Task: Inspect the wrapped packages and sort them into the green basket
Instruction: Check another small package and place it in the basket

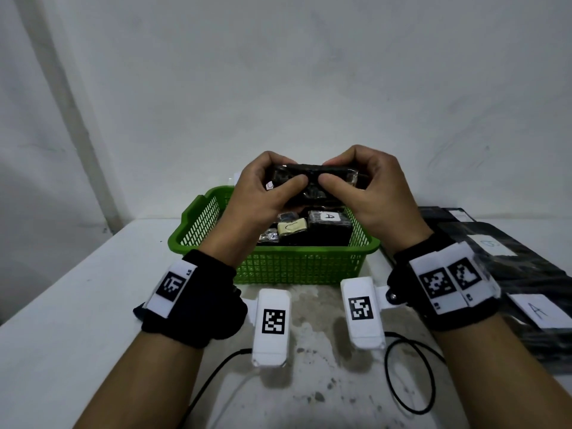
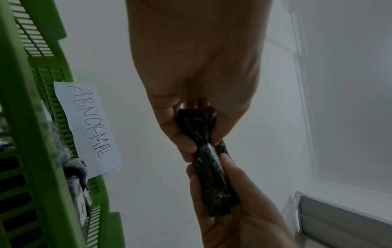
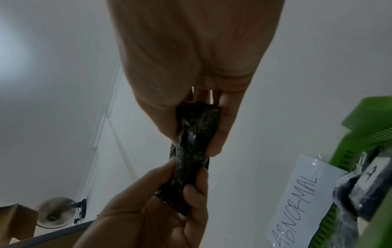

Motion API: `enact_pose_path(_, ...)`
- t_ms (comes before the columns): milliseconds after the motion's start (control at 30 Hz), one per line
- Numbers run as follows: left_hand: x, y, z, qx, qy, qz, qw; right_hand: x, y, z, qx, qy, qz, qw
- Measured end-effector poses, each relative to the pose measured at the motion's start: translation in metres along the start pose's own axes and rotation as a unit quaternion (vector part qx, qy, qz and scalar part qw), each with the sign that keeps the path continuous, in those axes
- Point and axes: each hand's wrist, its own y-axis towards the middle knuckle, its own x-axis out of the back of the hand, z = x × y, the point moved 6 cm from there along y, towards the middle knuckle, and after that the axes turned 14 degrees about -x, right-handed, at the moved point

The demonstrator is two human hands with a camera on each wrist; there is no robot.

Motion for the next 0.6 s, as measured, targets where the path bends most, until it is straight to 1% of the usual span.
enact_pose_path(100,0.000,0.000,-0.001,-0.003,-0.003,0.000,1.000,-0.002,0.001,0.000,0.011,-0.023,-0.004,1.000)
enact_pose_path(233,-0.004,-0.002,-0.002,0.017,-0.019,0.013,1.000,-0.001,-0.001,-0.001,0.014,-0.009,0.010,1.000)
enact_pose_path(300,-0.005,-0.002,-0.004,0.024,-0.036,0.020,0.999,-0.002,-0.002,-0.001,0.013,0.003,0.029,0.999)
enact_pose_path(367,-0.002,0.000,-0.006,0.007,-0.047,0.011,0.999,-0.004,-0.002,-0.003,-0.018,0.038,0.054,0.998)
enact_pose_path(467,0.001,0.001,-0.008,-0.020,-0.054,0.009,0.998,-0.008,0.001,-0.014,-0.126,0.141,0.086,0.978)
enact_pose_path(500,0.001,0.001,-0.007,-0.019,-0.055,0.014,0.998,-0.008,0.002,-0.015,-0.143,0.162,0.088,0.972)
enact_pose_path(533,0.001,0.000,-0.006,-0.011,-0.056,0.020,0.998,-0.007,0.002,-0.016,-0.144,0.176,0.085,0.970)
enact_pose_path(600,0.000,0.000,-0.003,0.009,-0.055,0.023,0.998,-0.003,0.004,-0.016,-0.122,0.182,0.068,0.973)
